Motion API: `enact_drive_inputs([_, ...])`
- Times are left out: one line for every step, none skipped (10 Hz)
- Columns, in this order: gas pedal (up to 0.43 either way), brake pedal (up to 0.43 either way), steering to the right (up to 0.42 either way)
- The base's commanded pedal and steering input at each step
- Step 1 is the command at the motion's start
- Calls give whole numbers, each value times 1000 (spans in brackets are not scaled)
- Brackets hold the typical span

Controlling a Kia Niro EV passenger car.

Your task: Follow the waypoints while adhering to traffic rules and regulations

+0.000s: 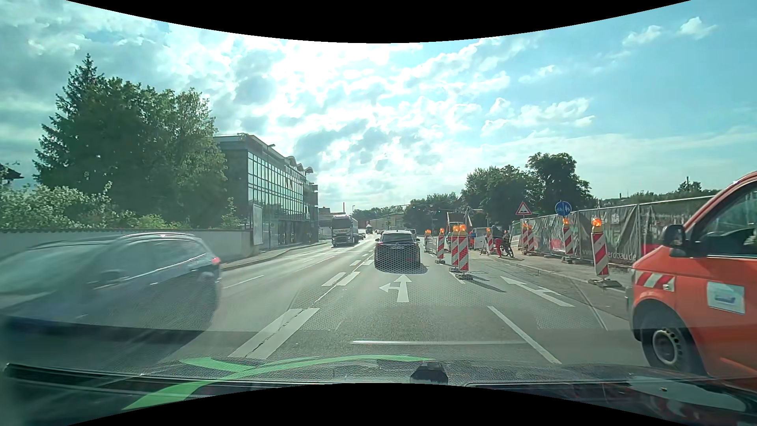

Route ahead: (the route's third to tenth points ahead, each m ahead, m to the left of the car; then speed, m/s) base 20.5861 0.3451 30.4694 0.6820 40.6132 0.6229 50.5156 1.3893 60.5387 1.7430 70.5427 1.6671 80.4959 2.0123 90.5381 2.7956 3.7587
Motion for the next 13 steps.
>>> enact_drive_inputs([157, 0, -6])
enact_drive_inputs([157, 0, -6])
enact_drive_inputs([157, 0, -6])
enact_drive_inputs([157, 0, -6])
enact_drive_inputs([157, 0, -6])
enact_drive_inputs([157, 0, -6])
enact_drive_inputs([157, 0, -6])
enact_drive_inputs([157, 0, -6])
enact_drive_inputs([157, 0, -5])
enact_drive_inputs([157, 0, -5])
enact_drive_inputs([157, 0, -5])
enact_drive_inputs([157, 0, -5])
enact_drive_inputs([169, 0, -5])
